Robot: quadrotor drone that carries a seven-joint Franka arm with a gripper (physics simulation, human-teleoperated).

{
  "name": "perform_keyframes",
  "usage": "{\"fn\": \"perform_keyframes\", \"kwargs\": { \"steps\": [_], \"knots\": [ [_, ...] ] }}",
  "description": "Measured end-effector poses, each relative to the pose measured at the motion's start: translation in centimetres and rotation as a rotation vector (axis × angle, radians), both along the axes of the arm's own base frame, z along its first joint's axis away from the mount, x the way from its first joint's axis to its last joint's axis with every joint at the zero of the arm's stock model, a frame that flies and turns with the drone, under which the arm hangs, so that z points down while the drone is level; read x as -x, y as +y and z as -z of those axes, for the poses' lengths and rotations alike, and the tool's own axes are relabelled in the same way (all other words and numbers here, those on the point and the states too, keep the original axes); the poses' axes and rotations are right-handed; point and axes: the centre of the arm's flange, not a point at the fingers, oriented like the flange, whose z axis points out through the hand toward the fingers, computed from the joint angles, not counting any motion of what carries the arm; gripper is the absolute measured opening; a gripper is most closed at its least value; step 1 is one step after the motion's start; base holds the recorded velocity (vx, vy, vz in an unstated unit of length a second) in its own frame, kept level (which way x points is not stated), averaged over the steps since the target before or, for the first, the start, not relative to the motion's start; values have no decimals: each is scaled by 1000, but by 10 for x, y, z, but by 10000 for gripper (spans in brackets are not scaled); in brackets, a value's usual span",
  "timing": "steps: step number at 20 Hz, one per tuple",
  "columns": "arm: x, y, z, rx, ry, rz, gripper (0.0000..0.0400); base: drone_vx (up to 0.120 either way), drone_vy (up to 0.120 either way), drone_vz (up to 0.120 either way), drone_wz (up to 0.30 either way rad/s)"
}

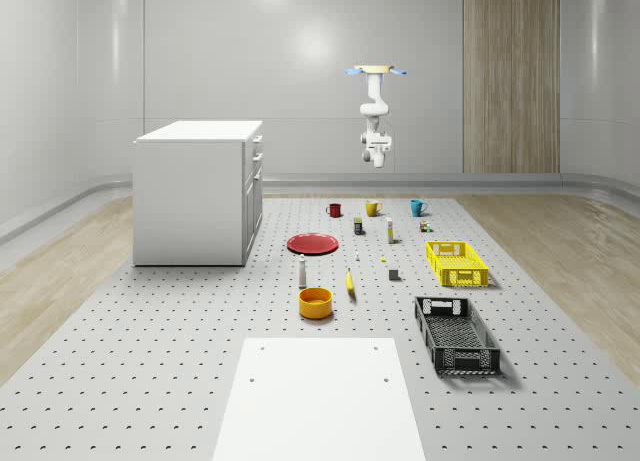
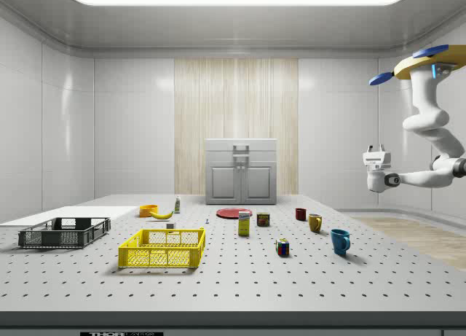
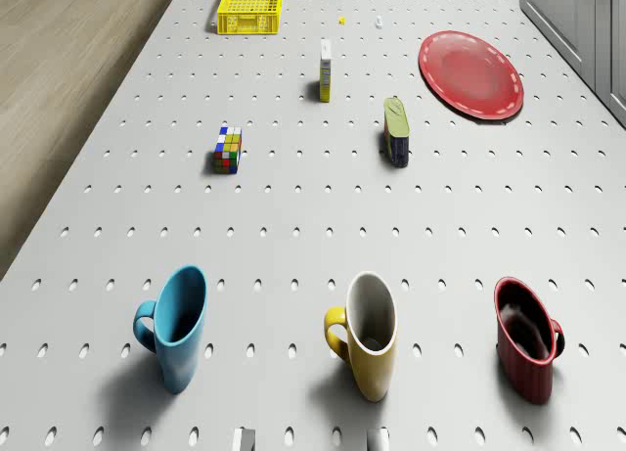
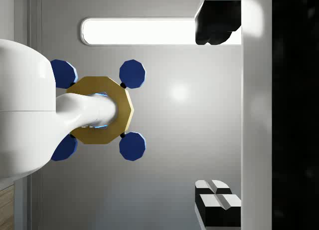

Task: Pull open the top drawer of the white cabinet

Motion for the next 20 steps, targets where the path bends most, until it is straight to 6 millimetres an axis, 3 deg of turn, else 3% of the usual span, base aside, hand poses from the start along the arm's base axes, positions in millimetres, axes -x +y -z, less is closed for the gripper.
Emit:
{"fn": "perform_keyframes", "kwargs": {
  "steps": [4, 10, 20],
  "knots": [
    [4, 0, -30, 0, -3, 0, 332, 0, 0, 0, 0],
    [2, 0, -66, 0, -8, 0, 311, 0, 0, 0, 0],
    [0, 0, -90, 0, -16, 0, 305, 0, 0, 0, 0]
  ]
}}
